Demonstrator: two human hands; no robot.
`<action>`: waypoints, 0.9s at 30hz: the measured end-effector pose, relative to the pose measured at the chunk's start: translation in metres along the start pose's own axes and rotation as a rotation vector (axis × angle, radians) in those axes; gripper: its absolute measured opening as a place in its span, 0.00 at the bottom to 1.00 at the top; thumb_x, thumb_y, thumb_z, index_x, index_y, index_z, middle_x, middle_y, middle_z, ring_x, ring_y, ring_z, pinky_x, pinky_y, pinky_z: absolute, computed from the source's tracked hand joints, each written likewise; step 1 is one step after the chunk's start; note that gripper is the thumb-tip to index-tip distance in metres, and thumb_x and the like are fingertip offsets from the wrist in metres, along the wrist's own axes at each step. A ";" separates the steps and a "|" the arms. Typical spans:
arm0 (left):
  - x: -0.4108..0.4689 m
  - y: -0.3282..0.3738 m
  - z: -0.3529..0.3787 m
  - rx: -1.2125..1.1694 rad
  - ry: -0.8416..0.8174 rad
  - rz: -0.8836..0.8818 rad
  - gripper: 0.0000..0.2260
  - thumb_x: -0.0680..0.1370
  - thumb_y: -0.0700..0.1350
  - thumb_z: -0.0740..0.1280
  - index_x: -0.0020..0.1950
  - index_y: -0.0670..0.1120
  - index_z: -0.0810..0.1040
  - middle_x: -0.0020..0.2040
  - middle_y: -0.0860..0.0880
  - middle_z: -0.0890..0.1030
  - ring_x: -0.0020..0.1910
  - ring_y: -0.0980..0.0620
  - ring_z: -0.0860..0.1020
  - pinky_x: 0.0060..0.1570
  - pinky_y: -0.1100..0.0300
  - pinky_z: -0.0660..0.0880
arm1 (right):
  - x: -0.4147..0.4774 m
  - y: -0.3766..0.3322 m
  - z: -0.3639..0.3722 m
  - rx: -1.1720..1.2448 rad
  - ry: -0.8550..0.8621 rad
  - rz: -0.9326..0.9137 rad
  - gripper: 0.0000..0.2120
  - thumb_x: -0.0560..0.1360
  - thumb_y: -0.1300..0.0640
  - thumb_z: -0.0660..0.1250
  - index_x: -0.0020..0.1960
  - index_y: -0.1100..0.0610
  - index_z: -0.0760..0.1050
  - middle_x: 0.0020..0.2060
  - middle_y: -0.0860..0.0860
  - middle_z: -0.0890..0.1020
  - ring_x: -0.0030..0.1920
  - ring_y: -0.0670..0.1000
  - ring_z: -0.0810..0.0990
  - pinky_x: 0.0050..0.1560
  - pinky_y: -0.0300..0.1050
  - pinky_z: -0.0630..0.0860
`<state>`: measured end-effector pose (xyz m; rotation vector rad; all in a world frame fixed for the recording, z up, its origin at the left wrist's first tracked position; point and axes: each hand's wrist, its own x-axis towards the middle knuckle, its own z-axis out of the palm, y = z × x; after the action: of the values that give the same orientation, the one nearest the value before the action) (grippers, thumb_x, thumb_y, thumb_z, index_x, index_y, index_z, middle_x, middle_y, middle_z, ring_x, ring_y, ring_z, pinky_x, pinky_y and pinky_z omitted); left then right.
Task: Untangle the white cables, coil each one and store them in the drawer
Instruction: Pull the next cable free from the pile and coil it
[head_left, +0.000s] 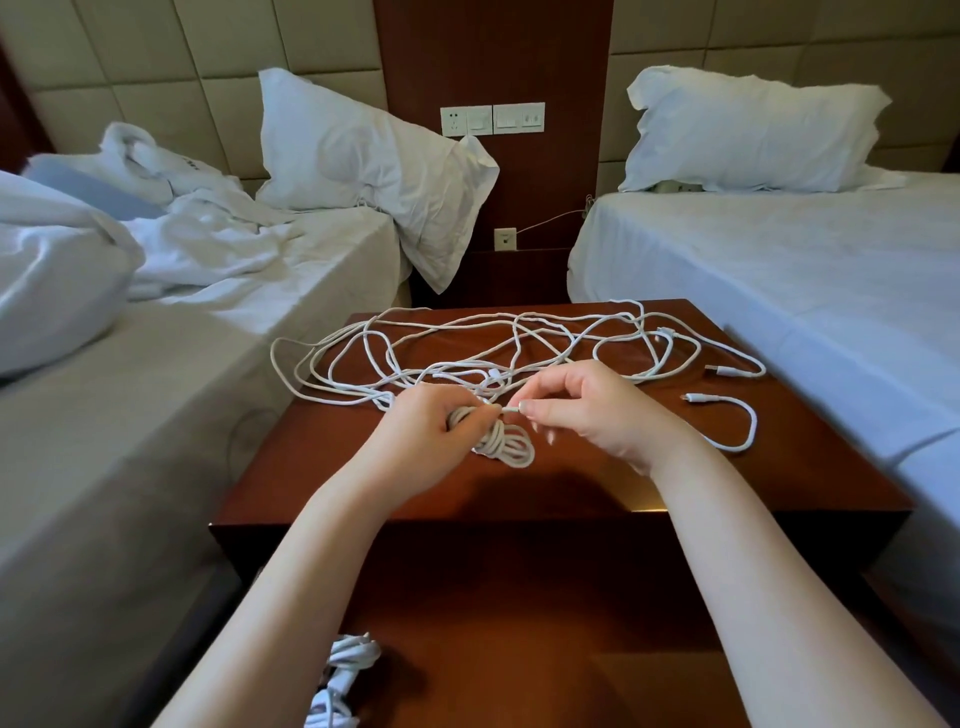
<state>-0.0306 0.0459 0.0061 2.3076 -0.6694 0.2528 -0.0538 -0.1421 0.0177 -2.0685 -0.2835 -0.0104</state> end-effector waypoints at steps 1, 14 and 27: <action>0.000 0.000 0.001 0.000 0.017 -0.001 0.09 0.78 0.47 0.66 0.41 0.46 0.82 0.31 0.55 0.78 0.30 0.62 0.74 0.30 0.71 0.66 | 0.000 -0.001 0.000 -0.005 -0.004 0.003 0.06 0.78 0.59 0.66 0.49 0.56 0.82 0.35 0.47 0.83 0.41 0.52 0.82 0.46 0.37 0.78; -0.001 -0.006 0.005 0.070 0.156 0.010 0.11 0.77 0.47 0.67 0.37 0.43 0.79 0.30 0.50 0.76 0.29 0.53 0.73 0.31 0.63 0.66 | 0.003 -0.003 0.007 -0.021 0.017 -0.006 0.03 0.75 0.58 0.70 0.45 0.52 0.82 0.38 0.47 0.84 0.41 0.44 0.81 0.50 0.42 0.78; -0.001 -0.004 0.005 -0.186 0.017 -0.173 0.14 0.80 0.46 0.63 0.37 0.41 0.77 0.28 0.47 0.81 0.26 0.56 0.79 0.27 0.68 0.72 | 0.005 0.000 0.014 -0.056 0.004 -0.020 0.02 0.78 0.59 0.67 0.48 0.53 0.75 0.37 0.53 0.83 0.32 0.44 0.79 0.36 0.37 0.75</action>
<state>-0.0293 0.0446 -0.0001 2.1665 -0.4608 0.1235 -0.0509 -0.1290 0.0114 -2.1205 -0.3047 -0.0343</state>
